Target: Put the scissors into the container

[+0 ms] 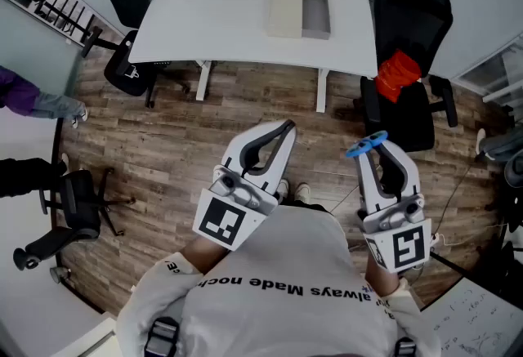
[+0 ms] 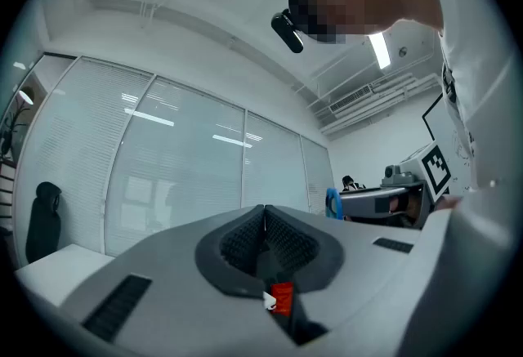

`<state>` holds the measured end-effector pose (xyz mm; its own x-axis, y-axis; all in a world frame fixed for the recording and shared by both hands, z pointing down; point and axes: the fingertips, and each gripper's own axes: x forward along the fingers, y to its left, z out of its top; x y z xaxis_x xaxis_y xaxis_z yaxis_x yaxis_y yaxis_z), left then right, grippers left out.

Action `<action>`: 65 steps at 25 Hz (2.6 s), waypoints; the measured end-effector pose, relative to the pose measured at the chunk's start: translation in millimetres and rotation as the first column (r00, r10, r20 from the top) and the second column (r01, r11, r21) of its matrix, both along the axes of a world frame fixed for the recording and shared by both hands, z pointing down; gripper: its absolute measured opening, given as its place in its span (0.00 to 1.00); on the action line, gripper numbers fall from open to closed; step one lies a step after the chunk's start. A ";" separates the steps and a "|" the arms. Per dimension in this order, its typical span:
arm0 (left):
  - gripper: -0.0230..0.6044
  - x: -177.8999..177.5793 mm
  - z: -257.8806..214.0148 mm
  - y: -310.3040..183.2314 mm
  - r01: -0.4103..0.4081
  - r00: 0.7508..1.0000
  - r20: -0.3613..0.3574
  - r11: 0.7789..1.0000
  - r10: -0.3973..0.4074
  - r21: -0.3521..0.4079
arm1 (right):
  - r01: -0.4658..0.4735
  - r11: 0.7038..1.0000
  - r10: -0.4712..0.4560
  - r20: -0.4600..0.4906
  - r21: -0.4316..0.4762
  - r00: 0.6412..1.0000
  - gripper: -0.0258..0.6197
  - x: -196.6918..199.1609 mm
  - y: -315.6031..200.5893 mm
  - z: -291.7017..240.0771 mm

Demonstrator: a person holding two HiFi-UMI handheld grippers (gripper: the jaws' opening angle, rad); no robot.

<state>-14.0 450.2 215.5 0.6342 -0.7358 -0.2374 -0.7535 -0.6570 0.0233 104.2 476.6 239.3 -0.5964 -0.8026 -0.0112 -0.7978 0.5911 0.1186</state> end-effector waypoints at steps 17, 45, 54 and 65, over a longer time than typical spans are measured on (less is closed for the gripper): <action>0.07 -37.7 6.5 -13.4 -0.017 1.000 -0.001 1.000 0.017 -0.011 | -0.028 1.000 0.028 0.014 0.000 0.999 0.17 -30.4 -15.2 0.3; 0.07 -29.3 11.4 -71.0 -0.025 1.000 -0.002 1.000 0.025 -0.001 | -0.040 0.999 0.040 0.013 0.001 0.999 0.17 -22.6 -75.1 10.0; 0.07 -4.7 8.1 -121.9 -0.014 1.000 -0.004 1.000 0.014 -0.001 | -0.026 1.000 0.026 0.015 -0.002 1.000 0.17 1.2 -126.9 9.0; 0.07 38.4 0.9 -187.7 -0.003 1.000 -0.007 1.000 0.003 0.002 | -0.003 1.000 0.003 0.016 0.000 1.000 0.17 40.8 -192.5 2.2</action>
<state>24.4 262.5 216.4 0.6345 -0.7336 -0.2433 -0.7515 -0.6591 0.0274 145.0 284.1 241.5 -0.5940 -0.8042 -0.0210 -0.8012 0.5890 0.1062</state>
